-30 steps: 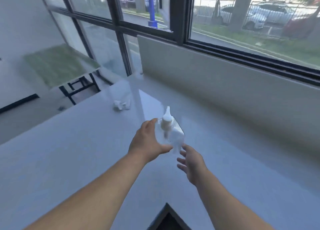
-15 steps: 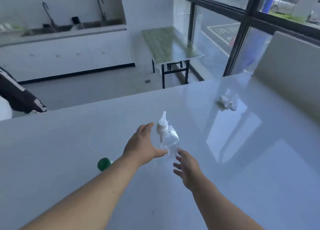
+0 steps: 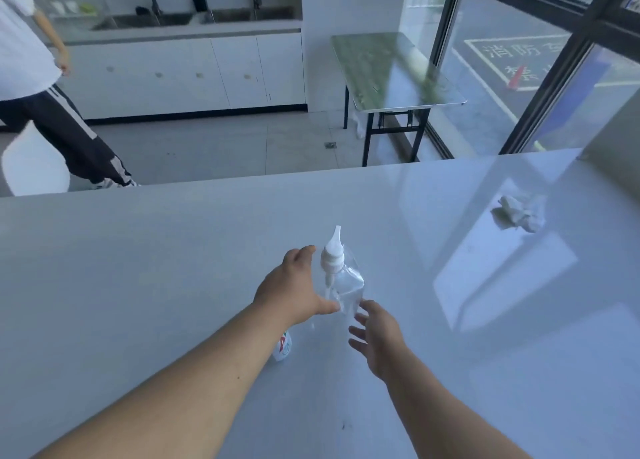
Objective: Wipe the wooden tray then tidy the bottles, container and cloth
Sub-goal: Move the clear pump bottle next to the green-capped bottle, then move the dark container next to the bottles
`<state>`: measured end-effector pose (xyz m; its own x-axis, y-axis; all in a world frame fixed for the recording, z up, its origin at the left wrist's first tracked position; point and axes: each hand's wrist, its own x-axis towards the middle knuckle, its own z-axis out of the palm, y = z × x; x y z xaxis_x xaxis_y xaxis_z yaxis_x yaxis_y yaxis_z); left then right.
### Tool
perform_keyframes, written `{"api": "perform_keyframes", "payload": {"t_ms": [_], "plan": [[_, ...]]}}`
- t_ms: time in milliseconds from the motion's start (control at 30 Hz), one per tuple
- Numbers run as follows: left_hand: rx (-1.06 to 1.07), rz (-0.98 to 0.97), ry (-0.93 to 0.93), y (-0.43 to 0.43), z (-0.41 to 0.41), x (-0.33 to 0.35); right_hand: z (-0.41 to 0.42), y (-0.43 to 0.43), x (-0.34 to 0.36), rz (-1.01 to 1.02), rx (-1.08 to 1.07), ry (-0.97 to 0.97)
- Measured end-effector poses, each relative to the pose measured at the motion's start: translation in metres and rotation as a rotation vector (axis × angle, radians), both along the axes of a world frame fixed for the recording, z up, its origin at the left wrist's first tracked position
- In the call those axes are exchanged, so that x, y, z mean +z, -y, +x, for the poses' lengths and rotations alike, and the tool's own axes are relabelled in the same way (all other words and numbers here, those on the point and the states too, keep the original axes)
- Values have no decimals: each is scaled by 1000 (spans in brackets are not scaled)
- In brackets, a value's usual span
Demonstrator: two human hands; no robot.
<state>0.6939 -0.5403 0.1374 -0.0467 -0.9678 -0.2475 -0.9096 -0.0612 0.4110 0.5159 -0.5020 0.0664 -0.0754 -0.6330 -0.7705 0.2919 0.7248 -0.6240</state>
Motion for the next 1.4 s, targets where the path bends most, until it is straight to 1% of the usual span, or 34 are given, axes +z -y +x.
{"api": "perform_keyframes", "payload": {"t_ms": [167, 267, 333, 400, 500, 633, 733, 867, 933, 1033, 1200, 1300, 1400], "plan": [[-19, 71, 50, 8, -5, 0, -2, 2, -5, 9, -16, 16], [-39, 80, 79, 12, -9, 0, -4, 4, -7, 6, -17, 12], [-60, 89, 100, 16, -11, 0, -7, 5, -7, 3, 8, -17], [-60, 97, 103, 18, -12, 3, -11, 5, -5, -12, 80, -81], [-23, 63, 57, 19, -17, 18, -27, 9, 5, -117, 203, -274], [-40, -108, 28, 22, -36, 50, -69, 10, 40, -303, 355, -670], [-115, -235, 52, 26, -66, 77, -118, 5, 66, -366, 446, -966], [-287, -215, 123, 22, -147, 99, -200, -24, 92, -373, 462, -1195], [-372, -178, 131, 10, -203, 102, -249, -51, 100, -342, 421, -1252], [-509, -131, 144, -18, -296, 101, -329, -110, 104, -254, 304, -1292], [-799, -102, 135, -105, -471, 96, -463, -261, 105, -27, 68, -1354], [-992, -105, 115, -186, -578, 91, -530, -371, 100, 120, -57, -1364], [-1192, -101, 122, -281, -672, 84, -578, -477, 90, 249, -182, -1339]]}}
